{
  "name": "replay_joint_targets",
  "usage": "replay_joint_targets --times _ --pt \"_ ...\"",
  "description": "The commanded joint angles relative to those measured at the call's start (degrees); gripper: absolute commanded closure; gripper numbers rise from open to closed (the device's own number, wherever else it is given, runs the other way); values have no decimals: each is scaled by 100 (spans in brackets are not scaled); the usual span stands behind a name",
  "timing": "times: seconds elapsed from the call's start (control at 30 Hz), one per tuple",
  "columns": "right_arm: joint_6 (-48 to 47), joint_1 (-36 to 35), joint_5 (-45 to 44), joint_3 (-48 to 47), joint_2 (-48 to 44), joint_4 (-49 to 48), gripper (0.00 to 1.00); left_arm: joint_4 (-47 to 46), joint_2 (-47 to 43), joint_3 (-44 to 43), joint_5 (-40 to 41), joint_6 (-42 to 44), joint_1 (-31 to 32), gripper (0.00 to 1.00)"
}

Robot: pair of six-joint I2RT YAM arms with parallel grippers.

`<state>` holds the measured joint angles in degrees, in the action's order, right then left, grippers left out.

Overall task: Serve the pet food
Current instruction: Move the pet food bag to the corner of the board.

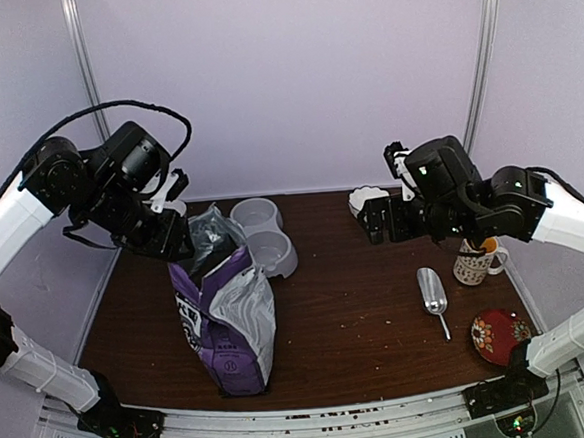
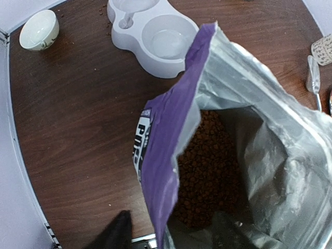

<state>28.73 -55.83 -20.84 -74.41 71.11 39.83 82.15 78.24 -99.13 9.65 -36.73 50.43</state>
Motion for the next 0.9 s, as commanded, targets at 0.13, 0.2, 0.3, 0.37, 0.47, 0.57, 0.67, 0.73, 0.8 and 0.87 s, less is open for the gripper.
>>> replay_joint_targets --times 0.13,0.2,0.3,0.37,0.47,0.57,0.67,0.73,0.8,0.87 --pt "52 53 -223 103 -227 81 0 -479 -68 285 307 105 -64 100" --pt "37 56 -235 110 -233 79 0 -348 -76 197 462 164 -119 100" --pt "32 55 -228 90 -202 85 0 -184 -133 132 613 285 -266 100" --pt "20 69 -227 52 -159 124 0 -158 -209 144 637 377 -378 100" --pt "5 77 -243 0 -130 189 0 -104 -351 168 713 518 -573 100" --pt "-7 83 -258 -33 -109 224 0 -94 -511 256 779 707 -792 100" --pt "-16 93 -258 -75 -75 247 0 -132 -685 389 806 945 -1116 100" --pt "-16 97 -246 -108 -35 272 0 -155 -771 428 810 1093 -1298 100" --pt "-12 92 -241 -135 -5 293 0 -184 -848 453 813 1233 -1450 100" --pt "-9 97 -239 -137 28 288 0 -241 -915 507 797 1376 -1620 100"
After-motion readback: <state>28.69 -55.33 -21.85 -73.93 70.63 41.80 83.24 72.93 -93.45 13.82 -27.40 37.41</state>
